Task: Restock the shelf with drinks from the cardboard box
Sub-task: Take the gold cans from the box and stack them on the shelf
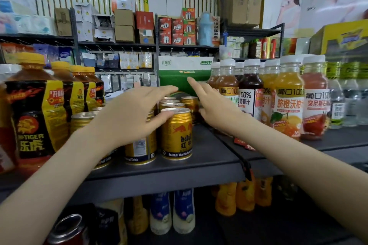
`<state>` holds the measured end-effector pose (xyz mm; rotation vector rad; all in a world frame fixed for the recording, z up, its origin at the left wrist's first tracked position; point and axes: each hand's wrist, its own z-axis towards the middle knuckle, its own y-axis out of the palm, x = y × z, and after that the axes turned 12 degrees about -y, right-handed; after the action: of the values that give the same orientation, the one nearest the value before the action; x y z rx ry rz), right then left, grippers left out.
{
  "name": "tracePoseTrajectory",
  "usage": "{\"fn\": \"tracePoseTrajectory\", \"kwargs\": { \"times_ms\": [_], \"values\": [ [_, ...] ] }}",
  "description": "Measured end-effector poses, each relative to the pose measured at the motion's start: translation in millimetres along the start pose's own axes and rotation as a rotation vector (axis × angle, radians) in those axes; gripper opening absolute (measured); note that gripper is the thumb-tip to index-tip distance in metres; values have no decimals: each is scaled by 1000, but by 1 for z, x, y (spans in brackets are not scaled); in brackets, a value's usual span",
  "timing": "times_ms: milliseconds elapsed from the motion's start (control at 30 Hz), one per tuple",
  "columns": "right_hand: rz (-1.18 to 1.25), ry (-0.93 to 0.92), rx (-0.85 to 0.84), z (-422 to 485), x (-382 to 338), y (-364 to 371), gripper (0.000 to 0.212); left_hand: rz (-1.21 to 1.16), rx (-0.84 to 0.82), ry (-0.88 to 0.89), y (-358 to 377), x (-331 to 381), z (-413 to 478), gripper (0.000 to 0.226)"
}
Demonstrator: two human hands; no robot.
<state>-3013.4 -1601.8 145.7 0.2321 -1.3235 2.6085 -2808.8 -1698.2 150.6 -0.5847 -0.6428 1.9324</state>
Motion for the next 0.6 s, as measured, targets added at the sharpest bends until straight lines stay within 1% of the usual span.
{"fn": "tracePoseTrajectory", "kwargs": {
  "times_ms": [33, 67, 100, 167, 200, 233, 300, 367, 433, 533, 600],
  "values": [
    [76, 21, 68, -12, -6, -7, 83, -7, 123, 39, 0, 5, -12, 52],
    [134, 36, 146, -25, -16, -15, 77, -48, 196, 37, 0, 11, -27, 47],
    [155, 37, 227, -38, -27, -22, 71, -109, 228, 13, 0, 17, -44, 44],
    [113, -37, 365, -68, -58, -33, 60, -272, 222, -92, -4, 35, -84, 41],
    [135, -109, 396, -86, -80, -35, 56, -353, 198, -164, -5, 44, -106, 41],
    [204, -191, 388, -104, -105, -34, 52, -407, 168, -233, -5, 54, -131, 40],
    [349, -356, 315, -140, -155, -20, 45, -433, 75, -375, -4, 70, -182, 41],
    [446, -469, 217, -170, -195, 8, 38, -397, -49, -528, -2, 84, -237, 45],
    [571, -511, 106, -192, -232, 41, 36, -299, -147, -701, -2, 94, -295, 46],
    [738, -574, -116, -224, -292, 83, 38, -159, -298, -1003, -10, 105, -389, 33],
    [804, -618, -263, -244, -334, 103, 40, -78, -408, -1158, -25, 113, -455, 29]
  ]
}}
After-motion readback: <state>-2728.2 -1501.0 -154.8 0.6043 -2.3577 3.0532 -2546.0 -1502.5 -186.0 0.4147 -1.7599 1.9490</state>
